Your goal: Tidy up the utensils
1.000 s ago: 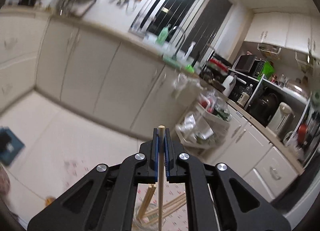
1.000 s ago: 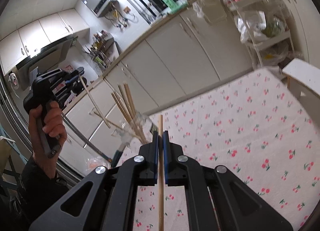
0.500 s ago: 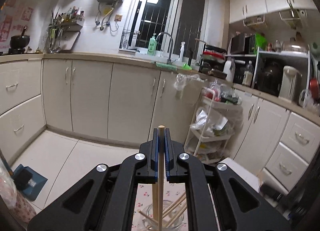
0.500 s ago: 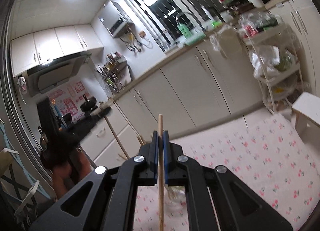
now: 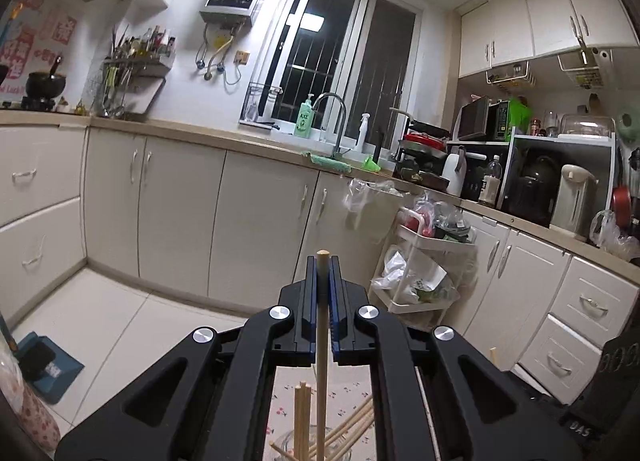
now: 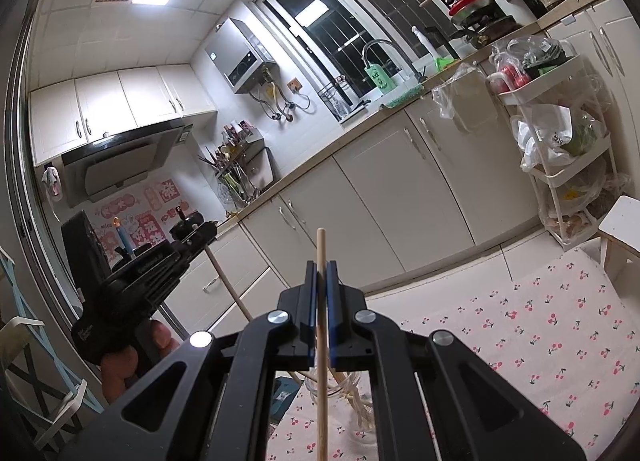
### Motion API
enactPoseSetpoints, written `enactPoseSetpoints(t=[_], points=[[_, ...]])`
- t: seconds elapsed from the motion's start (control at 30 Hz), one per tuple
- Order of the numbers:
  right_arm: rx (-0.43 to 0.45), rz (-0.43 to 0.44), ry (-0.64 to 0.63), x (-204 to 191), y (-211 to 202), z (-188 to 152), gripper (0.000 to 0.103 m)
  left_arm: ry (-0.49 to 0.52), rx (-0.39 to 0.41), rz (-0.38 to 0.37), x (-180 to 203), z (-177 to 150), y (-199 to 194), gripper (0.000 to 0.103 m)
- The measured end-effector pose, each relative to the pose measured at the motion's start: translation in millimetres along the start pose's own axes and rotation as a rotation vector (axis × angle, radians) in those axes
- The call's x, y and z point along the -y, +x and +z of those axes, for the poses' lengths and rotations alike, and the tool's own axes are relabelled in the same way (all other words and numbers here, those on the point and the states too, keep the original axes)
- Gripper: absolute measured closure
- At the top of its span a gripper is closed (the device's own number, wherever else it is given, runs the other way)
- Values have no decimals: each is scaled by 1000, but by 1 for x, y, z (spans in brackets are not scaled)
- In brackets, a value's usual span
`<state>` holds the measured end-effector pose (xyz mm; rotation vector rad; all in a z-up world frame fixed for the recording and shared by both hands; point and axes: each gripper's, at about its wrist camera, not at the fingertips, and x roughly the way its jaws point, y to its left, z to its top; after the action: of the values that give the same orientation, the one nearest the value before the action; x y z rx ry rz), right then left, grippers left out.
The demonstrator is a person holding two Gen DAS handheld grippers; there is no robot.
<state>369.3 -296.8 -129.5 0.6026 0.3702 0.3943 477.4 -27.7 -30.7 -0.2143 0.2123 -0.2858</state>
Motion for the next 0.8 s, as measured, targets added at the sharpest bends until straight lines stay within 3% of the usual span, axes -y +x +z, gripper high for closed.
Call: enactPoseSetpoints(t=[0.33, 0.5, 0.57, 0.6, 0.63, 0.67, 0.7, 0.8], points=[[44, -2, -11, -4, 1, 7, 98, 74, -37, 56, 4, -38, 23, 98], [77, 7, -7, -10, 7, 10, 97, 75, -109, 40, -4, -50, 34, 98], [107, 14, -16, -15, 12, 12, 97, 66, -133, 35, -8, -52, 35, 91], [119, 19, -18, -17, 15, 13, 97, 61, -130, 41, -10, -52, 33, 78], [132, 26, -18, -18, 18, 14, 97, 51, -117, 53, -13, -51, 29, 57], [141, 29, -17, -19, 21, 15, 97, 38, -97, 61, -16, -49, 23, 49], [152, 34, -15, -20, 25, 15, 97, 29, -81, 66, -19, -48, 19, 43], [171, 40, -12, -22, 36, 13, 98, -2, -72, 67, -29, -42, 9, 38]])
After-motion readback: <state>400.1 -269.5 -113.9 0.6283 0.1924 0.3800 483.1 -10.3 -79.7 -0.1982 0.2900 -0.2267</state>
